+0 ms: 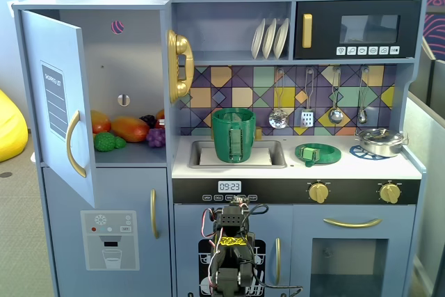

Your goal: Take off the lid from the green recipient and place it on the counter

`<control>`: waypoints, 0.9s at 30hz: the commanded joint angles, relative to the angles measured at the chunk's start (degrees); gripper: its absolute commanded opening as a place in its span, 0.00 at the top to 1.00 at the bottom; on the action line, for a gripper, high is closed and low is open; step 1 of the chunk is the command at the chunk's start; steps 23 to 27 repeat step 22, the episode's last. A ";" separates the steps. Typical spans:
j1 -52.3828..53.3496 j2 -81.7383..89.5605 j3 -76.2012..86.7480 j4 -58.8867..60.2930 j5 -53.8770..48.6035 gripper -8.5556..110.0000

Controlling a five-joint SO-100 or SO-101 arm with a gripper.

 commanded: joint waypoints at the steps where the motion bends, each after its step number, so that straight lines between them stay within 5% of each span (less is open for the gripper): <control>1: 3.69 -0.18 -0.26 10.90 -0.44 0.89; 27: 4.92 -0.18 -0.26 10.90 -0.44 0.89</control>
